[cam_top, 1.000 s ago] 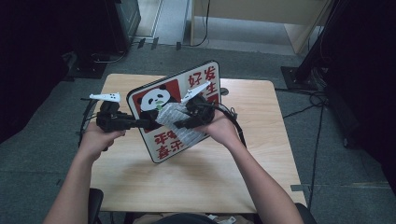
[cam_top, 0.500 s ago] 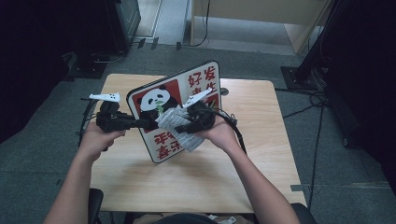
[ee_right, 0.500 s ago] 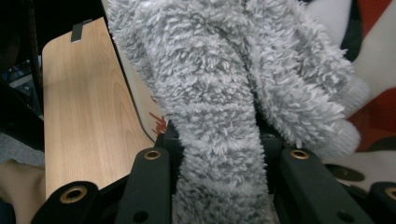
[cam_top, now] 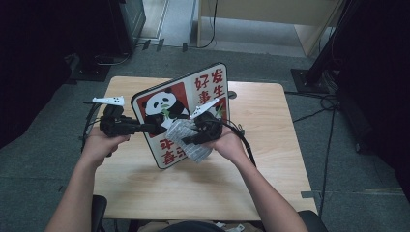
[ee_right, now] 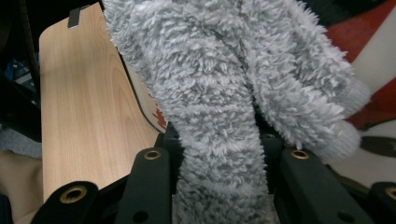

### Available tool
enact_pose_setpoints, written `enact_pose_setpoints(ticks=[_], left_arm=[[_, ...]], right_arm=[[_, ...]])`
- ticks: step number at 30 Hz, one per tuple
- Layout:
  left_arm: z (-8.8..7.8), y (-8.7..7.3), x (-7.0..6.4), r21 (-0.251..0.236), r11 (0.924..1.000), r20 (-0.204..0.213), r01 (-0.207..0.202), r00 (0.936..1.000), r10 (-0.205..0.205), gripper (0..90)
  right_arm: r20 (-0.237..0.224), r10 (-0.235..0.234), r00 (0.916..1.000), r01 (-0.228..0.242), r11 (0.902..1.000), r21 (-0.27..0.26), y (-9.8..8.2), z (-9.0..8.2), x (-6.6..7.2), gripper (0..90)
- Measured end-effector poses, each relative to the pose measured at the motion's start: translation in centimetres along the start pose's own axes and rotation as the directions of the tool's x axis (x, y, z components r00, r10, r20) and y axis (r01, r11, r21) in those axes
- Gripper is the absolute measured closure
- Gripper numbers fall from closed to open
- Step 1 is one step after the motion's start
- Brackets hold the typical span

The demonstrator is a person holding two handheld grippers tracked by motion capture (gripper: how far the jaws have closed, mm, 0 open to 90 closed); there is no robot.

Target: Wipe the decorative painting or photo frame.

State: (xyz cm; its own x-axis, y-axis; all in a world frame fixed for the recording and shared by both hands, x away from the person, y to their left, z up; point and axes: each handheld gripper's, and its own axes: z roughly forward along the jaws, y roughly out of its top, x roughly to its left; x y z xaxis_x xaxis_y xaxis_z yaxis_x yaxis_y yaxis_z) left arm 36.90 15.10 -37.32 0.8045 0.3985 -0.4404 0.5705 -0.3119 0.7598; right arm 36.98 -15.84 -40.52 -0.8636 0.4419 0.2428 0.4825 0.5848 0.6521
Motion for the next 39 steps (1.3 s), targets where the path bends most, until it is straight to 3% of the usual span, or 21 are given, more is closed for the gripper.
enact_pose_setpoints(ticks=[28,33,36,39], left_arm=[[0.0,0.0,0.0,-0.006,1.0000,0.003,0.006,1.0000,-0.006,75.1],[0.0,0.0,0.1,-0.008,0.9999,0.004,0.009,0.9999,-0.009,75.0],[0.0,0.0,0.1,-0.007,1.0000,0.007,0.007,0.9999,-0.007,74.8],[0.0,0.0,0.2,-0.008,0.9999,0.006,0.008,0.9999,-0.008,74.7]], right_arm=[[-0.016,0.019,0.9997,-0.018,0.9986,0.051,-4.8,3.6,-0.8,66.8],[-0.024,0.032,0.9992,-0.030,0.9972,0.068,-5.4,4.0,-1.0,66.8],[-0.034,0.064,0.9973,-0.061,0.9950,0.079,-5.4,4.1,-0.9,66.9],[-0.030,0.055,0.9980,-0.053,0.9951,0.083,-5.4,4.0,-0.8,67.2]])
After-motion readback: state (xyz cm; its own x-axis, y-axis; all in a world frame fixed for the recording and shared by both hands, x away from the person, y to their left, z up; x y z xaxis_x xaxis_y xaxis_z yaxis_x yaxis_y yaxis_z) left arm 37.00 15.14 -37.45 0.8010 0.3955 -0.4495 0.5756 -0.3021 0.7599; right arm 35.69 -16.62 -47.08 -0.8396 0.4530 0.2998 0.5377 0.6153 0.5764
